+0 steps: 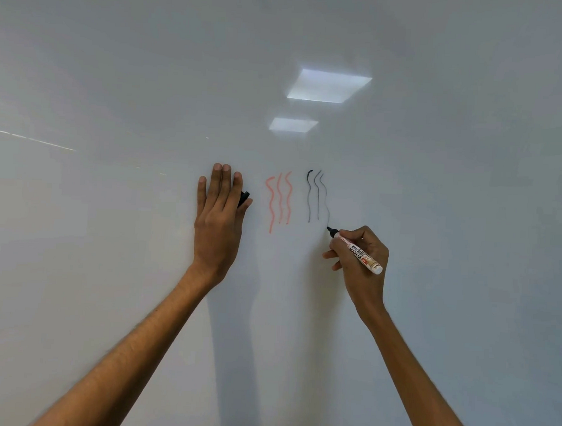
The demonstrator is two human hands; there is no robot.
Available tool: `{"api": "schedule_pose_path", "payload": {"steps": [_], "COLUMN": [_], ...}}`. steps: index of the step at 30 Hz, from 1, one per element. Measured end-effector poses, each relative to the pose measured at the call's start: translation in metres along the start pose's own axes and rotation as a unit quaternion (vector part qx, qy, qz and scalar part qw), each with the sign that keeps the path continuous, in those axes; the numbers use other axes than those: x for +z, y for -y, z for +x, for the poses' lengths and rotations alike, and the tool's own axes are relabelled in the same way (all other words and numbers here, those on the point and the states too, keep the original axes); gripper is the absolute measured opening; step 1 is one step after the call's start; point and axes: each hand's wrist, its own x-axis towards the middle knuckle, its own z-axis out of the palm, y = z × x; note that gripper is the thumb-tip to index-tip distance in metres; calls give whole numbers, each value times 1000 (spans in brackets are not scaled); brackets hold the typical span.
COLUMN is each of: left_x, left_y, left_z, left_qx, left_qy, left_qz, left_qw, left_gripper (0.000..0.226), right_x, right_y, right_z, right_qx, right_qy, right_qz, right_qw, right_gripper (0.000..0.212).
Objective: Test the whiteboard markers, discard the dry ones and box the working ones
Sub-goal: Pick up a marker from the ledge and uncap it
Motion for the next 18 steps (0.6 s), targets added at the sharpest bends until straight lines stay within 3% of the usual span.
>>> {"api": "schedule_pose_path", "payload": {"steps": [8,10,12,14,18], "left_x": [-32,-52,-74,-90,-108], "left_y": [-11,-31,-53,-66,-77], "left_z": [-60,-87,-108,-127,-161], "left_qx": [-27,-89,-229,-332,-429], "left_qy": [55,80,120,161,219], "left_qz": [-84,-153,-291,-362,-413], "left_qw": [995,981,921,856,773], "left_gripper": [44,43,42,34,24], "right_x": [-6,-5,-5,-4,-4], "right_y": [2,-3,-9,-14,-25], "right_z": [-39,-56,-74,-90,-121], "right_qx": [96,122,153,185,234], "right_qy": [-9,6,16,29,65], "right_qz": [99,98,104,112,91], "right_qw": [990,988,983,976,966], "right_gripper": [5,5,5,4,19]}}
